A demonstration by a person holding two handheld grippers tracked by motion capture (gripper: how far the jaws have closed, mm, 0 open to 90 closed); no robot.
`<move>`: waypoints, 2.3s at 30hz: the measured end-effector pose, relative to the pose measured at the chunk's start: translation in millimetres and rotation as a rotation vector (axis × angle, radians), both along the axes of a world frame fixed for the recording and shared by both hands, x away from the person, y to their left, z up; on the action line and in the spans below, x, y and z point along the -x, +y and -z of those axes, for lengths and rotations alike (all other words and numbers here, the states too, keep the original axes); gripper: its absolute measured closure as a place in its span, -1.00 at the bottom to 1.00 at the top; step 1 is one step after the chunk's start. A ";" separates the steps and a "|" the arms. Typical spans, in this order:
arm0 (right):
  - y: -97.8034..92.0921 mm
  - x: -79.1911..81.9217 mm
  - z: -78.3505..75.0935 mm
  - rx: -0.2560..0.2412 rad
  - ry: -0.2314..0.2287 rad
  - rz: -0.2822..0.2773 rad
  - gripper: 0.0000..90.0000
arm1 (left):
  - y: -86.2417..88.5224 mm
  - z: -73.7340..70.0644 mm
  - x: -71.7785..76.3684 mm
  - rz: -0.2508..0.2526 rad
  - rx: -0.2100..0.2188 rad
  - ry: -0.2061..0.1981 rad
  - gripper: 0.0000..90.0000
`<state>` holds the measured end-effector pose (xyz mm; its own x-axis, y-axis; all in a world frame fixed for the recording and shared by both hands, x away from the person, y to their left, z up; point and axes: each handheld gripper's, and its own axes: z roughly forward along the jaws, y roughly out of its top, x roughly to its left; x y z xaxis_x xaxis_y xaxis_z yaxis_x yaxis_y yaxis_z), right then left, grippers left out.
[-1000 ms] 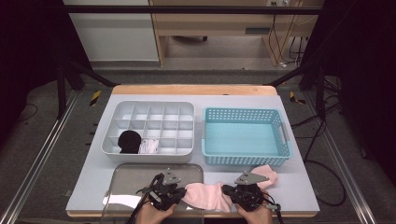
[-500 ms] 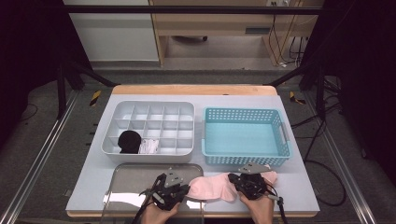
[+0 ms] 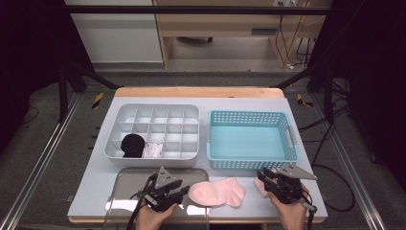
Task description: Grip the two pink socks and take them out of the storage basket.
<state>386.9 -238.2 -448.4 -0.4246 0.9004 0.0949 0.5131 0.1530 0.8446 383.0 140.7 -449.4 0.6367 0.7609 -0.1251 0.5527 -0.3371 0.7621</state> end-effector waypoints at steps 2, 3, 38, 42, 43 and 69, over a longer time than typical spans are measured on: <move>-8.1 2.3 0.8 -0.002 0.002 0.026 0.54 | 4.2 -1.3 -1.5 -0.014 0.009 -0.006 0.34; -11.5 3.3 1.6 -0.003 0.003 0.042 0.54 | 6.2 -2.1 -2.3 -0.018 0.007 -0.007 0.32; -27.6 0.1 10.6 0.017 0.023 0.047 0.98 | 23.9 -4.9 -10.8 -0.057 0.040 0.001 0.28; -6.0 5.5 0.3 -0.006 -0.027 -0.043 0.98 | 24.9 -7.4 -10.3 -0.057 0.045 -0.007 0.28; 1.5 5.8 -0.4 -0.008 -0.032 -0.069 0.98 | 25.2 -8.2 -9.9 -0.057 0.047 -0.011 0.28; 30.6 9.3 -8.4 -0.010 0.013 -0.165 0.65 | 14.2 -31.7 -6.3 -0.010 0.065 -0.061 0.27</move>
